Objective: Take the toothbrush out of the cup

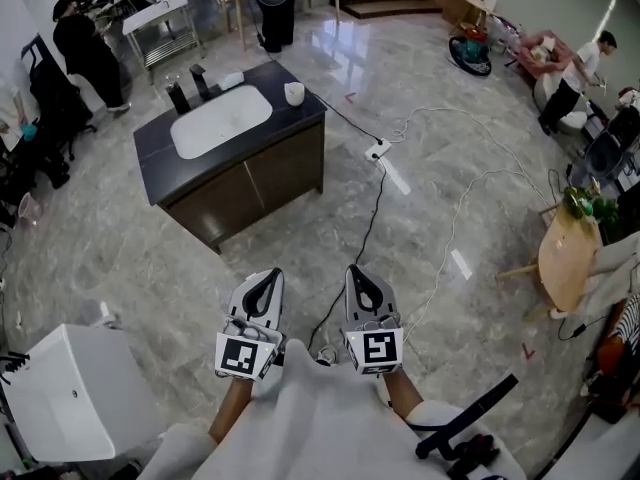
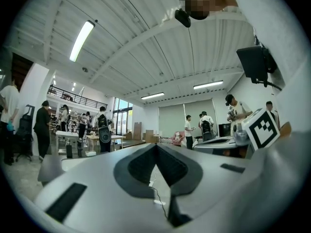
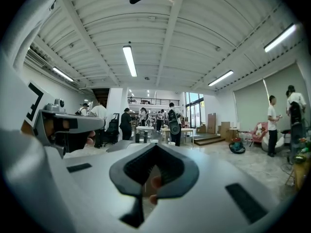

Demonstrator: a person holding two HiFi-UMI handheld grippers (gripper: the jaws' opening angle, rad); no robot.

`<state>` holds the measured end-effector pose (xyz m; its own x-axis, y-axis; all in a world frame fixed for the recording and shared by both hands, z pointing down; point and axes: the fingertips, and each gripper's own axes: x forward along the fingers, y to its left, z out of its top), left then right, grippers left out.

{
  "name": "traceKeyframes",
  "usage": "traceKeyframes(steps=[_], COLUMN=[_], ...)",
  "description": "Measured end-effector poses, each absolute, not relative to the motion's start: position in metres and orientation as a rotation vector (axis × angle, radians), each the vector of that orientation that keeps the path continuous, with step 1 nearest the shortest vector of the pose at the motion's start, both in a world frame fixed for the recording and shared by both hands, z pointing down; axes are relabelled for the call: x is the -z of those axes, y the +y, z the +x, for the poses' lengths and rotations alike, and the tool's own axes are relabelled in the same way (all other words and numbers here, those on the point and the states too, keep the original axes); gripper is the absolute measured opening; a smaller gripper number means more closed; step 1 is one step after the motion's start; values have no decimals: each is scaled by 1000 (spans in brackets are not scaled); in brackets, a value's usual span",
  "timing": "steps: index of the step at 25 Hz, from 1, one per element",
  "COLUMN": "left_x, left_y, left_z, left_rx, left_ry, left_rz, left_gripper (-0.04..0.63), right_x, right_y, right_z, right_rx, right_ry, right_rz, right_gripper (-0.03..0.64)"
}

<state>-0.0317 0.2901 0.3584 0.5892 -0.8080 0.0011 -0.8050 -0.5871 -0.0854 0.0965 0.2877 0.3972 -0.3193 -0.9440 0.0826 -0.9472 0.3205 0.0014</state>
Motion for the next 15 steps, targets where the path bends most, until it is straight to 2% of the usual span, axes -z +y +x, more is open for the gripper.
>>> traceKeyframes(steps=[15], left_x=[-366], left_y=[274], left_z=[-8], left_rx=[57], left_ry=[1424], left_rz=[-2729], left_gripper=[-5], right_x=[-411], right_y=[285], right_z=[118], right_rx=[-106], right_ry=[-2516], right_rz=[1744], right_gripper=[5])
